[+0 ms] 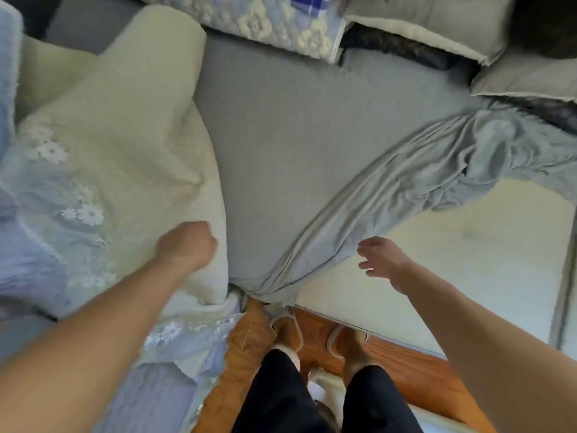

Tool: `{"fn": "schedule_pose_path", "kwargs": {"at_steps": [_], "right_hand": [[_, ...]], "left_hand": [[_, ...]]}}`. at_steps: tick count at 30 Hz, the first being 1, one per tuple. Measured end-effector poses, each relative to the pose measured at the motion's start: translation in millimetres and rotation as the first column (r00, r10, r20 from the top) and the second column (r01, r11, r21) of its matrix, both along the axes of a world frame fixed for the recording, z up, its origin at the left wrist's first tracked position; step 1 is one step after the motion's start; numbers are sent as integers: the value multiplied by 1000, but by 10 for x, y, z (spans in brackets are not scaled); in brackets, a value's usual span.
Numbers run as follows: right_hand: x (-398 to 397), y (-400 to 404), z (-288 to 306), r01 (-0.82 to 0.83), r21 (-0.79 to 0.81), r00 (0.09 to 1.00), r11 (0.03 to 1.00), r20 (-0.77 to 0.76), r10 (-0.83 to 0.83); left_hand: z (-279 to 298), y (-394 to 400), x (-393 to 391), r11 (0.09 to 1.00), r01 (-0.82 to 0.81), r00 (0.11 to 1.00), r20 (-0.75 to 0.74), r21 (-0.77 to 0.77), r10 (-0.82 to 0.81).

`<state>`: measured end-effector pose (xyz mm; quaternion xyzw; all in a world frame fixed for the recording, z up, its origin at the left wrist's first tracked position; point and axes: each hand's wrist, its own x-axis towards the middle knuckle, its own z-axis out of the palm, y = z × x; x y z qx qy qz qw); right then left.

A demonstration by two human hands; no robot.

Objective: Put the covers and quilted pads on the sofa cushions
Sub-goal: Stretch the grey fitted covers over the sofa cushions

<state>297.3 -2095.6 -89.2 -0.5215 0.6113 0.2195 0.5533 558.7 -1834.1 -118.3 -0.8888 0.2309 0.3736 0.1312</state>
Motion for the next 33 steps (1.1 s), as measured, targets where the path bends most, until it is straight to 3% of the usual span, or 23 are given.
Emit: {"fn": "schedule_pose_path", "kwargs": {"at_steps": [2, 4, 6, 7, 9, 10, 13, 15, 17, 18, 19, 21, 23, 26, 29, 31, 33], "right_hand": [[-3, 7, -91, 1, -23, 1000, 1000, 29, -1], [-49, -12, -158, 46, -30, 997, 998, 56, -44], [-140, -37, -189, 97, -46, 993, 994, 78, -93], [-210, -48, -202, 132, -54, 988, 990, 88, -126], [-375, -55, -220, 205, -54, 975, 977, 102, -199], [-471, -53, -228, 230, -50, 970, 972, 98, -224], [-791, -42, -247, 243, -43, 968, 969, 67, -240], [-995, -40, -265, 224, -47, 974, 973, 43, -222], [-1163, -46, -282, 263, -48, 964, 964, 49, -260], [-1227, -50, -286, 306, -32, 951, 952, 63, -303], [-1280, -51, -279, 359, 11, 930, 933, 82, -359], [-1368, -65, -276, 477, 173, 857, 862, 124, -499], [-1429, -89, -255, 558, 354, 764, 750, 134, -632], [-1468, -114, -215, 614, 459, 666, 642, 136, -733], [-1535, -173, -146, 692, 517, 510, 504, 144, -848], [-1604, -263, -84, 698, 518, 470, 495, 191, -862], [-1664, -391, -1, 692, 507, 434, 513, 276, -858]], "left_hand": [[130, -662, -756, 973, -69, 986, -162, -221, 33], [-256, -829, -1192, 953, -98, 962, -273, -285, 17], [-537, -929, -1514, 933, 49, 988, -121, -357, -99], [-589, -978, -1670, 888, 203, 976, 17, -413, -216], [-645, -1055, -1969, 782, 448, 893, 164, -434, -420], [-713, -1054, -2023, 770, 473, 881, 219, -427, -420], [-763, -1039, -2040, 811, 406, 909, 279, -421, -310], [-694, -1072, -2077, 812, 264, 961, 215, -520, -175], [-467, -1055, -2218, 773, -33, 997, -77, -633, -20], [-331, -992, -2361, 765, -179, 964, -266, -619, 11], [-187, -885, -2520, 792, -249, 911, -413, -557, -5], [44, -571, -2834, 889, -156, 843, -528, -431, -108], [175, -313, -3016, 933, -80, 839, -529, -350, -126], [222, -261, -3067, 932, -47, 859, -491, -358, -145], [296, -462, -3104, 912, 91, 925, -306, -400, -226], [279, -613, -3079, 890, 80, 955, -221, -448, -197], [247, -758, -2908, 848, -42, 973, -215, -529, -86]]}}
